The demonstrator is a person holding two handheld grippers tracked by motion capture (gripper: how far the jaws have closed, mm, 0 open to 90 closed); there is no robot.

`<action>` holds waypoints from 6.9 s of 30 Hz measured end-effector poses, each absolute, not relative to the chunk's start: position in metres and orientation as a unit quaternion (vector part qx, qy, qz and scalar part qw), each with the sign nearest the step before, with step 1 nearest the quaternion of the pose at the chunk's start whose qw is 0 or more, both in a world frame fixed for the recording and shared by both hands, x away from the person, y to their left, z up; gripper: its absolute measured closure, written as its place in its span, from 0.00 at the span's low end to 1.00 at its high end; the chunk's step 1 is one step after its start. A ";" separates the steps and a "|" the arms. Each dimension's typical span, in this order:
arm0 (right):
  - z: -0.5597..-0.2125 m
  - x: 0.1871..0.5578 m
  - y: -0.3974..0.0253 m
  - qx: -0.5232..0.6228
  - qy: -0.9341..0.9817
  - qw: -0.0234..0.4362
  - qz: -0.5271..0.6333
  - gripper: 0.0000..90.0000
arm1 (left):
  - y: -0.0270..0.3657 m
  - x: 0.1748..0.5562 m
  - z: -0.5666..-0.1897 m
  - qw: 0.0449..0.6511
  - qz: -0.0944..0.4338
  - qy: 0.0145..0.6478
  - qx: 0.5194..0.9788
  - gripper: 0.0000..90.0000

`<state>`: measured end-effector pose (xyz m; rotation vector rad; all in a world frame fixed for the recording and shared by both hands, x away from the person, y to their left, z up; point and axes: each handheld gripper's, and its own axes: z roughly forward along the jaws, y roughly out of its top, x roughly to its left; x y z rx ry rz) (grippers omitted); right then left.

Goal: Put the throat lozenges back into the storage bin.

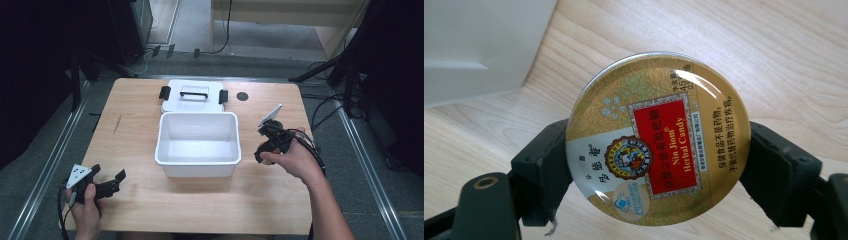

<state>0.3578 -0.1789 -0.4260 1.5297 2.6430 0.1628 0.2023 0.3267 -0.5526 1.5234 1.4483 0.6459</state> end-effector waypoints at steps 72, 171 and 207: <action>-0.394 0.360 -0.056 0.211 0.968 0.088 0.104 0.23 | 0.328 0.204 -0.553 0.456 0.256 0.589 0.616 0.00; -0.407 0.337 -0.178 0.377 0.906 0.125 0.148 0.15 | 0.327 0.203 -0.553 0.455 0.255 0.589 0.618 0.00; -0.500 0.282 -0.278 0.491 0.820 0.162 0.246 0.00 | 0.325 0.202 -0.552 0.448 0.263 0.586 0.622 0.00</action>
